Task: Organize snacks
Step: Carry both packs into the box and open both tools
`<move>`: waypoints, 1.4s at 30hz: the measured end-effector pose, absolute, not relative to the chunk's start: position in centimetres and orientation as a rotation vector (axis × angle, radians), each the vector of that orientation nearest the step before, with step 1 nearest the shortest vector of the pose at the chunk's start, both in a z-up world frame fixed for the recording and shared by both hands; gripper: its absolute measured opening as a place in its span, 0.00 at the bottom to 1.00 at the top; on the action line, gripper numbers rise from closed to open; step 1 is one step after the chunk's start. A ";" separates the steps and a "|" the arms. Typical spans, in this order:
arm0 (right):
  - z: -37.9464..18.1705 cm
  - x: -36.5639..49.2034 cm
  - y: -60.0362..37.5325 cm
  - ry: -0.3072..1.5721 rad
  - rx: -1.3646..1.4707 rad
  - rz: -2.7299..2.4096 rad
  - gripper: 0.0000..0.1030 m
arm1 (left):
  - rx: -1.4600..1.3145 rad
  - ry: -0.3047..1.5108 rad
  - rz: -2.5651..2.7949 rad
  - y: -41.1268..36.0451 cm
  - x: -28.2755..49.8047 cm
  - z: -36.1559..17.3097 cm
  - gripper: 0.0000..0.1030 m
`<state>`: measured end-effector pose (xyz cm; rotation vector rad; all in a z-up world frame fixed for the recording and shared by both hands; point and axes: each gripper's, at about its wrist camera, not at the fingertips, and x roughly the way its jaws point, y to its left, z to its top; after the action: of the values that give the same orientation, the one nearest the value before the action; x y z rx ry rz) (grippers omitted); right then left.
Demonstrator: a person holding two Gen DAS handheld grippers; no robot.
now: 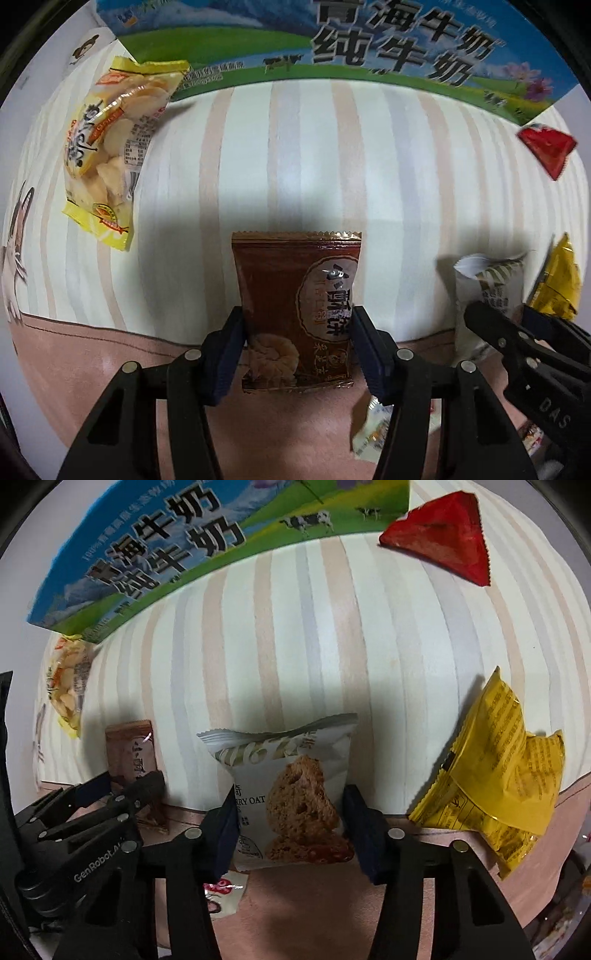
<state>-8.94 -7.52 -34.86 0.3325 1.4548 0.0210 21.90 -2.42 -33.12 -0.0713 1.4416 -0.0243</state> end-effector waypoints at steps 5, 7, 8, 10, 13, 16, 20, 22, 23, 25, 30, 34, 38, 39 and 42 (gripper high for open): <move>-30.8 -9.3 -9.6 1.401 0.456 0.097 0.50 | -0.099 1.356 -0.085 -2.3 22.1 -27.7 0.52; -28.6 -8.9 -9.9 1.369 0.481 0.130 0.50 | -0.111 1.292 -0.105 -2.0 22.7 -24.2 0.53; -27.1 -8.5 -9.9 1.343 0.494 0.153 0.50 | -0.122 1.265 -0.113 -1.8 23.0 -22.6 0.53; -24.3 -7.4 -10.3 1.297 0.505 0.188 0.50 | -0.150 1.204 -0.139 -1.3 24.4 -19.0 0.53; -20.1 -4.8 -10.3 1.228 0.510 0.241 0.50 | -0.168 1.156 -0.181 -0.3 27.5 -15.2 0.53; -16.7 -0.6 -10.8 1.186 0.472 0.264 0.50 | -0.155 1.139 -0.191 1.5 32.3 -12.7 0.53; -15.4 6.0 -9.4 1.162 0.394 0.232 0.50 | -0.113 1.162 -0.161 4.3 38.4 -11.3 0.53; -15.5 9.7 -9.1 1.174 0.375 0.217 0.50 | -0.094 1.207 -0.133 5.1 42.1 -12.3 0.53; -15.8 11.6 -8.8 1.188 0.362 0.209 0.50 | -0.085 1.241 -0.125 5.5 44.1 -13.2 0.53; -16.6 14.8 -8.3 1.217 0.351 0.195 0.50 | -0.086 1.295 -0.098 6.0 47.3 -15.1 0.53; -20.3 21.2 -6.2 1.298 0.306 0.164 0.50 | -0.055 1.403 -0.038 7.2 52.6 -19.5 0.53; -23.0 24.3 -4.8 1.349 0.293 0.151 0.50 | -0.005 1.476 -0.017 7.2 54.3 -22.2 0.53; -26.4 26.2 -4.4 1.418 0.360 0.148 0.51 | -0.011 1.543 -0.008 7.7 55.2 -24.3 0.53; -27.1 26.5 -4.4 1.431 0.367 0.140 0.53 | -0.016 1.565 -0.011 7.9 55.3 -24.8 0.53; -28.4 27.1 -4.7 1.441 0.361 0.103 0.86 | -0.033 1.578 -0.017 7.8 55.4 -25.5 0.56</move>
<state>27.11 -4.70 -28.41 0.3607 1.4409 0.1031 55.35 7.83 -25.49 -0.0331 1.5781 -0.0174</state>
